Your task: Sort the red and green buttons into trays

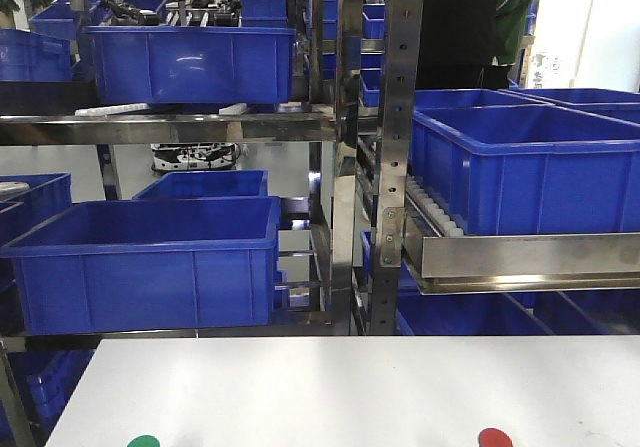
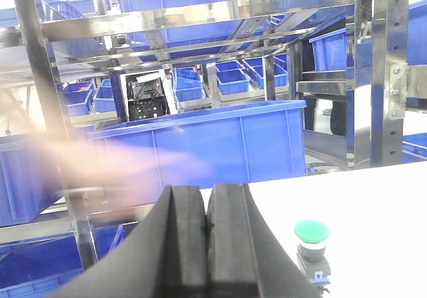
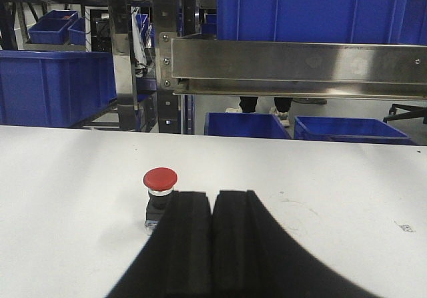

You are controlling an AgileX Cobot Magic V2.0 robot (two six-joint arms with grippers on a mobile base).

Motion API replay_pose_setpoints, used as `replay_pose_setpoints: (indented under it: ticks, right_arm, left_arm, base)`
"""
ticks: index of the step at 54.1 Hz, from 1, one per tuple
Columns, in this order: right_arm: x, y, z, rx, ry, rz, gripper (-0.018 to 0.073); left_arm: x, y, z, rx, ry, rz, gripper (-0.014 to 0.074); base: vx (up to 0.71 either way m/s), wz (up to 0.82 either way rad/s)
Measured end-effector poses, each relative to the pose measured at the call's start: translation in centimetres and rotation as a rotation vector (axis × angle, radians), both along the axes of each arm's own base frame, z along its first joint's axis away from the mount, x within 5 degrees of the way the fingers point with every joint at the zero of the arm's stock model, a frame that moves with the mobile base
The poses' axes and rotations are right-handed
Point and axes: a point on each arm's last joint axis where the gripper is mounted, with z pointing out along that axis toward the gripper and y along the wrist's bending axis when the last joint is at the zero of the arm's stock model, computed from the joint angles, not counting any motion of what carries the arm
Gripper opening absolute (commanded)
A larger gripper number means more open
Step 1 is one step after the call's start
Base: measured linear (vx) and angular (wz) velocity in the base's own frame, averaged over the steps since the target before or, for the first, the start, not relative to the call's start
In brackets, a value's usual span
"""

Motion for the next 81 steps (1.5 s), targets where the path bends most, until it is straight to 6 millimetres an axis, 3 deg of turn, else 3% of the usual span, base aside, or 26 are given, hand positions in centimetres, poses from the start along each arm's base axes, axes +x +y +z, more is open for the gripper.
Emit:
replay_pose_setpoints:
  ticks: [41, 49, 54, 58, 64, 68, 74, 81]
  right_arm:
    - [0.0, 0.0, 0.3, -0.001, -0.038, -0.001, -0.0008]
    - [0.0, 0.0, 2.1, 0.004, -0.217, -0.004, -0.0008]
    - [-0.4, -0.1, 5.2, -0.019, -0.322, -0.007, -0.0008]
    - [-0.5, -0.1, 9.1, -0.05, -0.387, -0.011, -0.0008]
    - [1.3, 0.0, 14.2, -0.086, -0.409, -0.016, -0.0008]
    - [3.5, 0.1, 16.1, -0.091, -0.364, -0.015, -0.0008]
    - [7.5, 0.2, 16.9, -0.095, -0.258, -0.009, -0.0008]
    - [11.0, 0.3, 15.8, -0.076, -0.139, -0.004, -0.0006]
  left_arm:
    - [0.0, 0.0, 0.5, 0.062, -0.059, 0.003, -0.0006]
    - [-0.4, 0.0, 2.3, -0.071, -0.223, -0.006, -0.0006]
    - [-0.7, 0.2, 4.6, -0.122, -0.317, -0.004, -0.0006]
    - [-0.2, 0.2, 6.7, -0.129, -0.31, 0.004, -0.0006]
    - [2.1, 0.2, 10.1, -0.125, -0.246, 0.012, -0.0006]
    - [4.2, 0.1, 11.9, -0.116, -0.197, 0.016, -0.0006]
    - [7.7, -0.1, 12.7, -0.111, -0.097, 0.021, -0.0006]
    - [10.5, -0.2, 12.1, -0.105, -0.003, 0.026, 0.0002]
  base:
    - [0.0, 0.0]
    - [0.0, 0.0]
    - [0.0, 0.0]
    - [0.0, 0.0]
    - [0.0, 0.0]
    - [0.0, 0.0]
    - [0.0, 0.0]
    - [0.0, 0.0]
